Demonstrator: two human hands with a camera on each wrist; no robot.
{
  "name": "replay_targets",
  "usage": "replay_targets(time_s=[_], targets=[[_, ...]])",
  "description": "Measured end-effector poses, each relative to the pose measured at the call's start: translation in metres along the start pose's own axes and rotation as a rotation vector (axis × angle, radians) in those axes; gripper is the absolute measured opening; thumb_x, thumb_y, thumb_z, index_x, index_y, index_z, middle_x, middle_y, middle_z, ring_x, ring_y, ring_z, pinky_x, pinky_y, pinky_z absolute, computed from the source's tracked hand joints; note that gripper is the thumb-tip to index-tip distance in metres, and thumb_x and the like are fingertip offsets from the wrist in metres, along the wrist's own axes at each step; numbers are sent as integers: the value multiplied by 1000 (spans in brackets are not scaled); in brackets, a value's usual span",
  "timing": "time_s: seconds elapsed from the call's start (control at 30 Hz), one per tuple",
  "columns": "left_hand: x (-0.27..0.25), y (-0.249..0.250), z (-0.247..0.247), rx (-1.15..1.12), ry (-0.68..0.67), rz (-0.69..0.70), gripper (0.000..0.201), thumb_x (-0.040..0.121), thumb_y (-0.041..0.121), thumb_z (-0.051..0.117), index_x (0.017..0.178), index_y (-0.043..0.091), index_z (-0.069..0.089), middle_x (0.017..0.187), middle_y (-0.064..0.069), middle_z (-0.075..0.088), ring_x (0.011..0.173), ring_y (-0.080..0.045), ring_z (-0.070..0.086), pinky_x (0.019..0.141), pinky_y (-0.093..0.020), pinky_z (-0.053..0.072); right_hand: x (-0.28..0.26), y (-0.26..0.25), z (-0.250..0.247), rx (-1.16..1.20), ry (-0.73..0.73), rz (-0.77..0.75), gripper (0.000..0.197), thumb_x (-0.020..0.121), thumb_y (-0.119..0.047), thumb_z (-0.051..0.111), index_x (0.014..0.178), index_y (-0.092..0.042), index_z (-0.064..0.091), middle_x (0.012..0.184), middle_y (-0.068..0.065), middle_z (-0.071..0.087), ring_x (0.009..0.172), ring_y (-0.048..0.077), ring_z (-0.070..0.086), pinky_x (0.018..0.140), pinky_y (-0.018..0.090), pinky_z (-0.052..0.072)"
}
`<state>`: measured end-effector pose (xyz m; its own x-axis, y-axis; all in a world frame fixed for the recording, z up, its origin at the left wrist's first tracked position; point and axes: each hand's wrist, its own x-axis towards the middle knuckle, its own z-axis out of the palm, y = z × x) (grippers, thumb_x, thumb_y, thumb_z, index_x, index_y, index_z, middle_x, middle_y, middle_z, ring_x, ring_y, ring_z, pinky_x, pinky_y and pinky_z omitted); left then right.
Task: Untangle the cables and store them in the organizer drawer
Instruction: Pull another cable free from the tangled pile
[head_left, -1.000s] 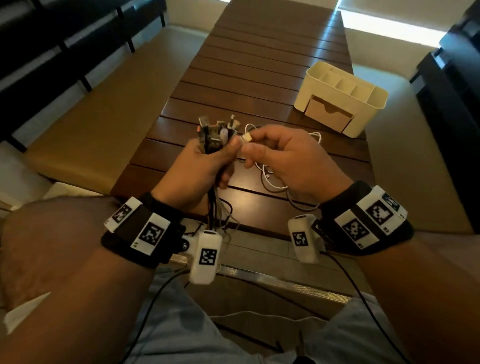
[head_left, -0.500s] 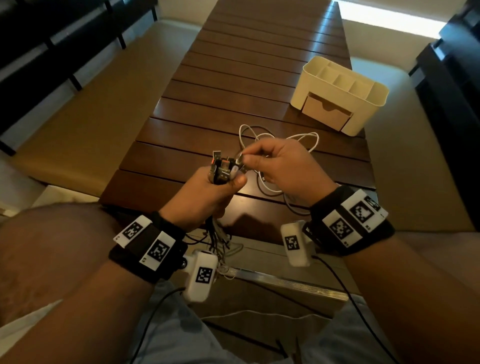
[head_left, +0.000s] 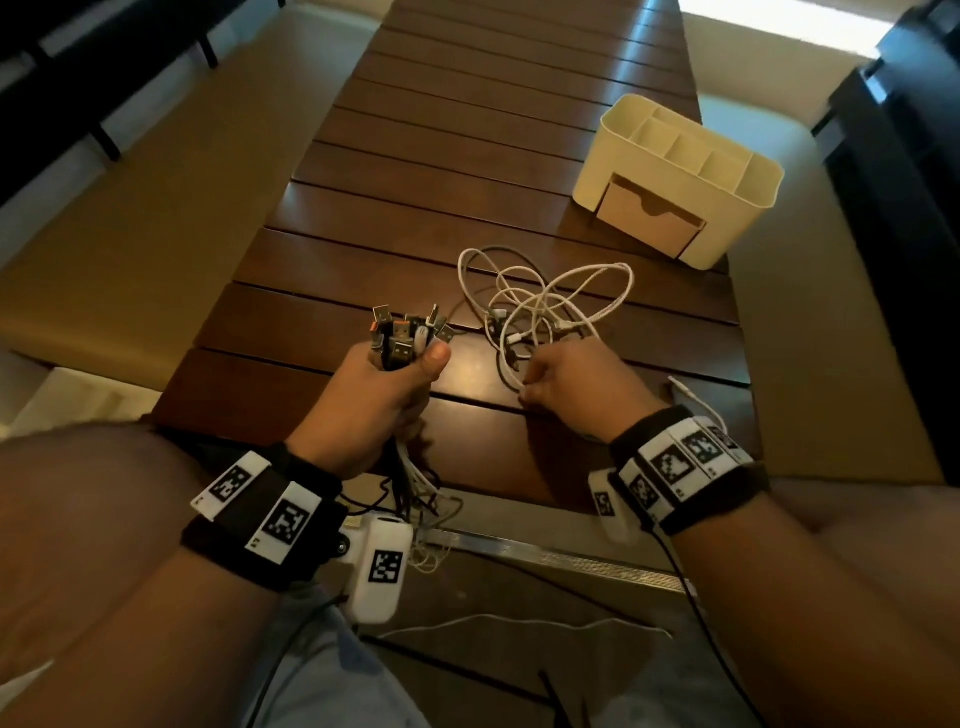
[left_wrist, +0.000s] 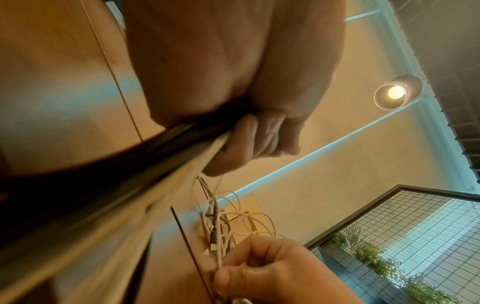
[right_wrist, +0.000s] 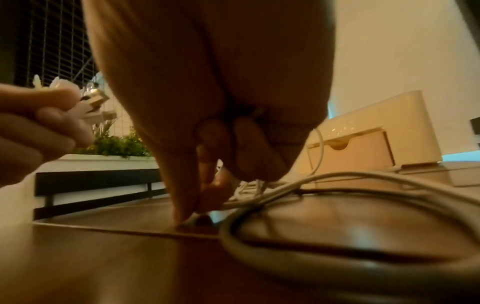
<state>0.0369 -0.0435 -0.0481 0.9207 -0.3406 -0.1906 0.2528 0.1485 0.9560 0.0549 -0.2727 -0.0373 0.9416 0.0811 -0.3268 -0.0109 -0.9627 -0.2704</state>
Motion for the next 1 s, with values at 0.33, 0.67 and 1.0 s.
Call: replay_targets(time_s=[0.33, 0.67, 1.0], targets=[[2, -1, -2, -13, -4, 9, 34, 91, 35, 65, 63, 28, 48, 57, -3, 24, 46, -15, 22, 45, -24, 30, -16, -8, -52, 210, -157, -152, 15, 95, -42, 59, 99, -32, 70, 91, -11, 67, 83, 5, 62, 67, 22, 44], [1, 3, 0, -6, -1, -15, 32, 93, 32, 62, 63, 28, 50, 57, -3, 25, 45, -16, 24, 43, -24, 34, -14, 41, -80, 310, 55, 137, 19, 93, -38, 65, 88, -21, 69, 86, -1, 65, 83, 14, 59, 65, 28, 43], [4, -1, -2, -19, 12, 2, 32, 91, 34, 64, 65, 26, 47, 58, -2, 24, 46, -15, 21, 48, -29, 20, -8, 35, -51, 280, -9, 168, 12, 93, -35, 66, 87, -25, 66, 90, -2, 65, 83, 14, 60, 60, 28, 40]])
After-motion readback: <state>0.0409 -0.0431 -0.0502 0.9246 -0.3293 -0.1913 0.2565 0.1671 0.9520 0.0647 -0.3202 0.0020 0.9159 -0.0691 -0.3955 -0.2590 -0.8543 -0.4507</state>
